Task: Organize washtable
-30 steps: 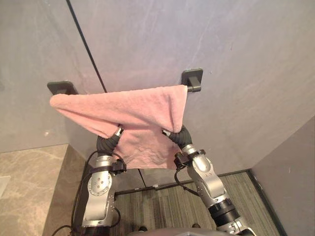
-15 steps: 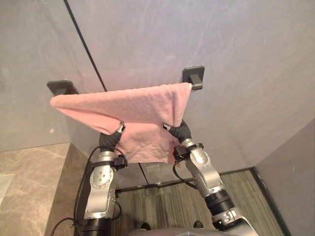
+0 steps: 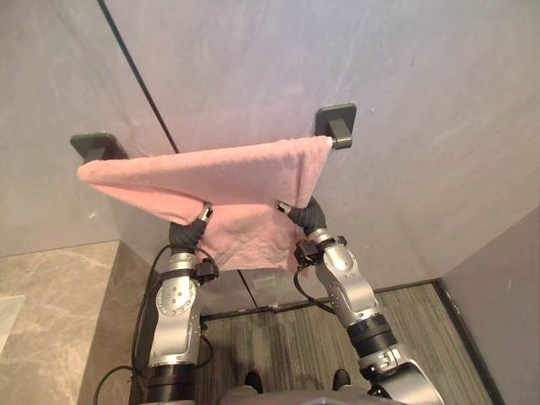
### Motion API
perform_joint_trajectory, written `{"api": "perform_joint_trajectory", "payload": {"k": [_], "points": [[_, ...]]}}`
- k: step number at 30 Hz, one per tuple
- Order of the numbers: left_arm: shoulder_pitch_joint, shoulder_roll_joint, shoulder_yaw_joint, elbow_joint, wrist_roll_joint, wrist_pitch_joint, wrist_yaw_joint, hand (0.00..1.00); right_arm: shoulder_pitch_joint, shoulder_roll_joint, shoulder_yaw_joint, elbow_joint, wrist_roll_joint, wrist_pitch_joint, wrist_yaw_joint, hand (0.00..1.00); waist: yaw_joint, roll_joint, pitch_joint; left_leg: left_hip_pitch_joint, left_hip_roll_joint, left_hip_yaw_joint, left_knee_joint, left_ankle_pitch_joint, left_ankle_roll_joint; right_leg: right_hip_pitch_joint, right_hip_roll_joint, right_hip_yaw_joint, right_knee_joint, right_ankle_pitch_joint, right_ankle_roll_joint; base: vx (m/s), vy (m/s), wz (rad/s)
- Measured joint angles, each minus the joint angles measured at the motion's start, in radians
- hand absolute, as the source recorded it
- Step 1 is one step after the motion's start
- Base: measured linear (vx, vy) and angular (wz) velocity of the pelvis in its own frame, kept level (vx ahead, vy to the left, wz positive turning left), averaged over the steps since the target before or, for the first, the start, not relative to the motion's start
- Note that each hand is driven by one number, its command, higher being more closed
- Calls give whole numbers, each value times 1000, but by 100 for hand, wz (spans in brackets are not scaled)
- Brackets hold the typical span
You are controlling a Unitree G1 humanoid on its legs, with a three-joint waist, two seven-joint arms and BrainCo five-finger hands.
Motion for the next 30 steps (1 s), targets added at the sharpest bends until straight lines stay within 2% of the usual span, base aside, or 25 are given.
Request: {"api": "perform_joint_trajectory", "payload": {"k": [7, 8, 9, 12, 16, 21, 24, 27, 30], "points": [[-13, 0, 0, 29, 0, -10, 0, 100, -3, 1, -14, 0, -9, 0, 0, 100, 9, -1, -1, -1, -1, 0, 6, 0, 0, 1, 0, 2, -2, 1, 0, 0, 0, 0], [-18, 0, 0, 35, 1, -10, 0, 0, -3, 1, -16, 0, -9, 0, 0, 100, 11, -1, -1, 0, -1, 0, 6, 0, 0, 1, 0, 2, -3, 1, 0, 0, 0, 0], [-21, 0, 0, 41, 1, -4, 0, 0, -3, 1, -22, 0, -9, 0, -8, 0, 13, -2, 0, 0, -1, 0, 6, 0, 0, 1, 0, 2, -3, 1, 0, 0, 0, 0], [-20, 0, 1, 70, 1, -1, 0, 0, -1, 1, -65, -1, -11, 0, -36, 0, 14, -6, 1, 0, -1, 0, 6, 0, 0, 1, 0, 2, -2, 1, 0, 0, 0, 0], [-2, -3, 42, 70, 1, 1, 7, 0, 4, 0, -91, -3, -30, 0, -38, 0, 6, -11, 3, 1, -2, 1, 0, 0, 0, 1, -1, 2, -1, 1, 1, 0, 0, 0], [46, -8, 100, 66, -2, 1, 52, 0, 50, -13, -130, -38, -28, -8, -42, 0, 6, -11, 4, 0, -1, 2, -3, 0, 0, 0, -1, 2, -1, 0, 1, 0, 0, 0], [87, -11, 166, 59, -12, 5, 99, 0, 106, -43, -187, -62, -26, -28, -64, 0, 0, -17, 7, 0, -1, 4, -3, 0, 0, -1, 0, 2, -2, 1, 1, 0, 0, 0], [136, -11, 172, 24, -12, 5, 102, 0, 165, -102, -204, -102, -8, -29, -65, 0, -2, -24, 12, -2, 0, 7, 2, -2, -1, -4, 0, 4, -4, 1, 1, 6, -1, -1], [161, -15, 168, -2, -19, 5, 101, 0, 206, -124, -201, -155, 19, -30, -41, 0, -5, -24, 12, -2, 2, 12, 6, -2, -2, -6, 4, 7, -4, 2, -1, 19, -9, -4]]}}
